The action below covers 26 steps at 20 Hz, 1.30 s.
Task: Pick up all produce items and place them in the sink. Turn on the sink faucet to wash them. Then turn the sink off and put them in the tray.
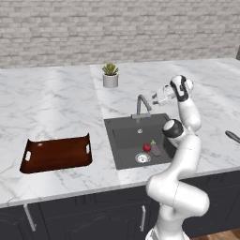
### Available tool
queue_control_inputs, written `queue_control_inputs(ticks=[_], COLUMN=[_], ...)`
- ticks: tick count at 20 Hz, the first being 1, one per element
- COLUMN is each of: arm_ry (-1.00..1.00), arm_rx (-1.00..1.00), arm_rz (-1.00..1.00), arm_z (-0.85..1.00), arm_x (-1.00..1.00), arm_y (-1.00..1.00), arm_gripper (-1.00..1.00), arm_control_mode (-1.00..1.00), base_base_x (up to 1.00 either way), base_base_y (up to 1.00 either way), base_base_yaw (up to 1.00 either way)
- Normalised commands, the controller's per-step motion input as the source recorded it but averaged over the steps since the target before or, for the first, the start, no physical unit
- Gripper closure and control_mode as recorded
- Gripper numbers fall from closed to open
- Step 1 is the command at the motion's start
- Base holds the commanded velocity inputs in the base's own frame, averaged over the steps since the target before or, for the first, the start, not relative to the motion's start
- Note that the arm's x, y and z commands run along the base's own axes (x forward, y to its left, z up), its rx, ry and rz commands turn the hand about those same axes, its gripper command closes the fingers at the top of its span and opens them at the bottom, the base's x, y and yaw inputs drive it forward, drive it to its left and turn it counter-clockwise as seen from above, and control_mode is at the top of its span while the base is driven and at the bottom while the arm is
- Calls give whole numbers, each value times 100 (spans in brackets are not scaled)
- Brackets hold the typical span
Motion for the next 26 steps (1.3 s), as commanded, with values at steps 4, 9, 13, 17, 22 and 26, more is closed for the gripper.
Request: queue_control_inputs(ticks=[4, 9, 13, 17, 22, 26], arm_ry=[0, 0, 0, -2, -1, -1], arm_rx=[0, 2, 1, 0, 0, 0], arm_rz=[-8, -3, -4, -3, -3, -2], arm_z=[0, 0, 0, 0, 0, 0], arm_x=[-69, -70, -90, -95, -85, -89], arm_y=[1, 28, 34, 50, 67, 66], arm_gripper=[-100, -100, -100, -100, -100, -100], arm_control_mode=[-100, -100, -100, -100, -100, -100], base_base_x=[0, 0, 0, 0, 0, 0], base_base_y=[0, 0, 0, 0, 0, 0], base_base_yaw=[0, 0, 0, 0, 0, 0])
